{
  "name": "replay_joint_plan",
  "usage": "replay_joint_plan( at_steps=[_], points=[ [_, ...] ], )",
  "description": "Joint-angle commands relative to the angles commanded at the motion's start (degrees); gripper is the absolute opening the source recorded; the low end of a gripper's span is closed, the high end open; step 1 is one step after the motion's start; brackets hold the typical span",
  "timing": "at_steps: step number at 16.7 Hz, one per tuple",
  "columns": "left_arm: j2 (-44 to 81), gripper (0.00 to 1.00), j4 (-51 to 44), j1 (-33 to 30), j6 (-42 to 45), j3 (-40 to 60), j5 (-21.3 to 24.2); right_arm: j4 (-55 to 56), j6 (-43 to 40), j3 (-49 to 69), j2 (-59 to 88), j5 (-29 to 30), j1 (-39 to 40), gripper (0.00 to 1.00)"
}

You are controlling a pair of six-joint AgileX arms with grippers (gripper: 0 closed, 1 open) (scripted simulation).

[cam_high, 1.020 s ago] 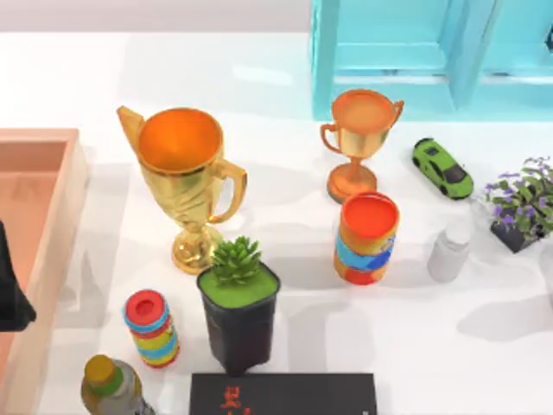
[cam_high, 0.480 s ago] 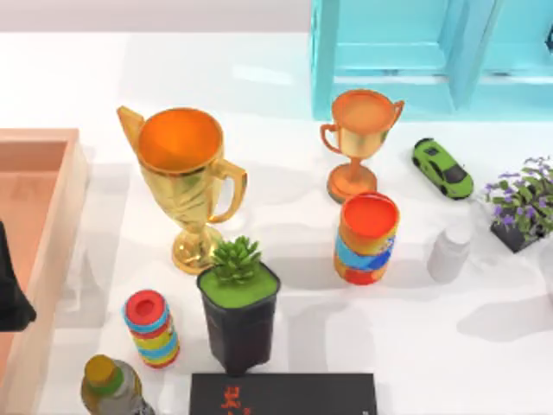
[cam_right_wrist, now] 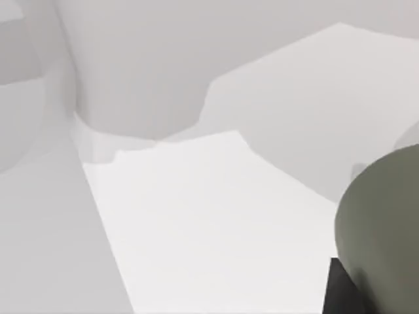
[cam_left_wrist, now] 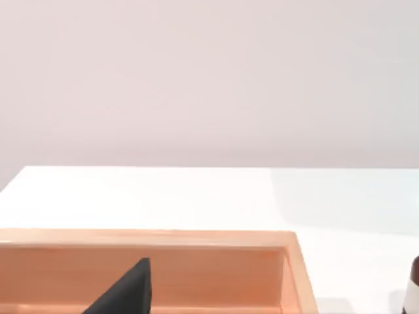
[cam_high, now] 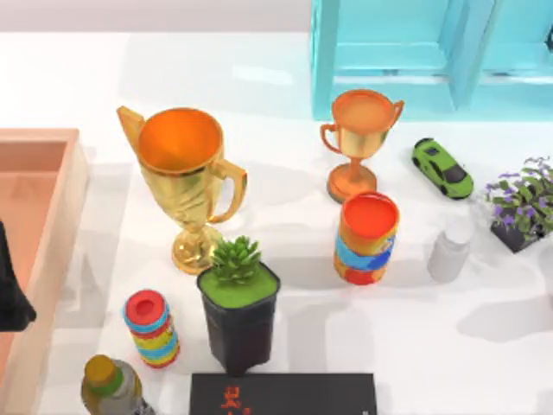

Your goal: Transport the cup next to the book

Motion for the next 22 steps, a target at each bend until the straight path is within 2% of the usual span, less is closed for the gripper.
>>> replay_joint_plan(
  at_steps=[5, 12, 18, 22],
  points=[
    [0.0, 1.0, 0.0, 0.0, 0.0, 0.0, 0.0, -6.1, 31.77, -1.34, 2.17, -4.32, 15.08, 0.0],
    [0.0, 1.0, 0.0, 0.0, 0.0, 0.0, 0.0, -9.66, 87.65, 2.72, 4.4, -7.06, 42.37, 0.0],
    [0.0, 1.0, 0.0, 0.0, 0.0, 0.0, 0.0, -6.36, 130.77, 10.65, 5.17, -3.99, 66.18, 0.0],
    [0.0, 1.0, 0.0, 0.0, 0.0, 0.0, 0.0, -2.86, 149.55, 16.4, 5.08, 0.14, 78.74, 0.0]
  ],
)
